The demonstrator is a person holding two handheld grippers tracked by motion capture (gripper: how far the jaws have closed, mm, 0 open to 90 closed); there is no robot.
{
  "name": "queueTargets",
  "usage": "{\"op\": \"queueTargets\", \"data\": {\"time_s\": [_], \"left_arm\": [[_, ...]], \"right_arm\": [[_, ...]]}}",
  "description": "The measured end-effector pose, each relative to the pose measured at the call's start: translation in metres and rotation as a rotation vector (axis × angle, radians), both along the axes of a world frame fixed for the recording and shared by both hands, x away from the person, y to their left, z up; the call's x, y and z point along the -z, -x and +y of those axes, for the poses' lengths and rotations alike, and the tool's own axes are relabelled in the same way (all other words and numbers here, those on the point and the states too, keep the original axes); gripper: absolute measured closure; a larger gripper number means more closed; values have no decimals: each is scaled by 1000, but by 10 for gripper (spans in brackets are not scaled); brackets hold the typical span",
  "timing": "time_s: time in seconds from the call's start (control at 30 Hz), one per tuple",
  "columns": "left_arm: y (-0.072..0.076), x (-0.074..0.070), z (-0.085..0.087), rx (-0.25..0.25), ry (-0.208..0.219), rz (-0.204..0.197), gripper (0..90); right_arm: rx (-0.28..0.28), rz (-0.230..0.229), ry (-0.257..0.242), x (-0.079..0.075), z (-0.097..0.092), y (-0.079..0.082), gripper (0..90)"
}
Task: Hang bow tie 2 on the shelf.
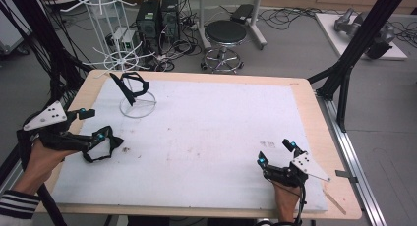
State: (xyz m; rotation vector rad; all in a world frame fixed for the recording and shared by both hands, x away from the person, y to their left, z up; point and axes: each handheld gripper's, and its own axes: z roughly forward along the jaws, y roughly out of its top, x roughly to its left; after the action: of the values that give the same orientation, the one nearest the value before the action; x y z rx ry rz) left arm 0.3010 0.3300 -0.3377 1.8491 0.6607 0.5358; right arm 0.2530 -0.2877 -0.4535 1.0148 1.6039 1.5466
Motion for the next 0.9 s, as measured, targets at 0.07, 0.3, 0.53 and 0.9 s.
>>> {"op": "queueTargets", "data": {"time_s": [0.07,0.3,0.53,0.9], "left_arm": [[-2,0,0,15,-14,2,171],[-12,-3,3,39,-44,9,171],[-25,0,5,119,-89,28,171],[-42,-2,7,199,-142,75,172]], "right_arm": [[0,1,-3,0,0,0,11],[2,3,0,0,0,0,11],[1,0,3,0,0,0,11],[3,1,0,0,1,0,11]]}}
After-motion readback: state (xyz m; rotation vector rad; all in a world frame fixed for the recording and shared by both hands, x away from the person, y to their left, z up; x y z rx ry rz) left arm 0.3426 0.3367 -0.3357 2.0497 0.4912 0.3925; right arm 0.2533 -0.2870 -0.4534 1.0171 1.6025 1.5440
